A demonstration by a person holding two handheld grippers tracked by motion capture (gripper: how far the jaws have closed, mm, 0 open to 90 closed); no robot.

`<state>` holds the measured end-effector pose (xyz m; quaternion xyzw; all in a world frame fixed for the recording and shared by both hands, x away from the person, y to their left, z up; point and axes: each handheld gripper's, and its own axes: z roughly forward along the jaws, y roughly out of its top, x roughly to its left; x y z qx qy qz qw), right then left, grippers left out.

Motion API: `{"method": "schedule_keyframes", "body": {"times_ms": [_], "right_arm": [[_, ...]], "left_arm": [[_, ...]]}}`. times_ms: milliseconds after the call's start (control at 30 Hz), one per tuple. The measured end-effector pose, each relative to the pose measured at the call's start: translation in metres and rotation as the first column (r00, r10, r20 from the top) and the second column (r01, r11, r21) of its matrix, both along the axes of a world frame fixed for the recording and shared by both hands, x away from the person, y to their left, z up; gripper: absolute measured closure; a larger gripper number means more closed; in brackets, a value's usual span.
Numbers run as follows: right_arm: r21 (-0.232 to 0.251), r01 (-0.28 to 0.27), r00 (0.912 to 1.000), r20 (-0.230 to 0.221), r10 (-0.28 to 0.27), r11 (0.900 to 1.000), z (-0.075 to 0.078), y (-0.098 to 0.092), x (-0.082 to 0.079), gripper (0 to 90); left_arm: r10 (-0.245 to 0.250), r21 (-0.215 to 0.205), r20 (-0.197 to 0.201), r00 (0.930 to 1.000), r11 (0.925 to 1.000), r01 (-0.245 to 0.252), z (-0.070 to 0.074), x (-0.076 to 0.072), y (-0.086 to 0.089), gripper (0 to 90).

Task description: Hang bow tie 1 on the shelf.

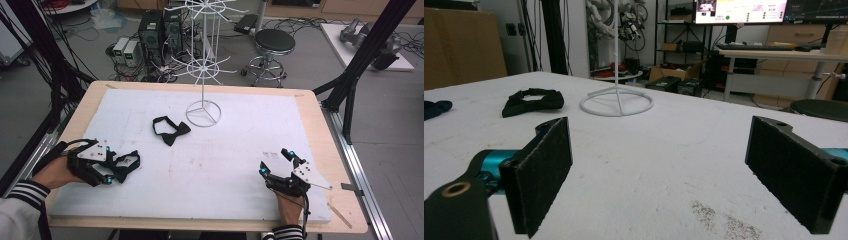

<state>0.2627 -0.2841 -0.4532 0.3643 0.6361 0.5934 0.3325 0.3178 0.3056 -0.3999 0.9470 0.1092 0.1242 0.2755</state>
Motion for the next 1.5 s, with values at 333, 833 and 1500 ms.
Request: {"method": "schedule_keyframes", "body": {"times_ms": [333,833,1500], "right_arm": [[0.004,0.001,1.0,-0.003,-0.001,1.0,0.0,0.0,0.0,11.0],[0.009,0.001,1.0,-0.005,-0.001,1.0,0.0,0.0,0.0,11.0],[0.009,0.007,1.0,0.002,-0.007,1.0,0.0,-0.001,0.0,11.0]], "left_arm": [[-0.048,0.052,-0.042,0.998,0.9974,0.05,-0.006,0.001,0.001,32.2],[-0.041,0.087,-0.071,0.9966,0.9951,0.048,-0.012,0.01,-0.002,42.9],[0.023,0.074,-0.098,0.9949,0.9971,-0.016,-0.015,0.013,0.003,74.2]]}}
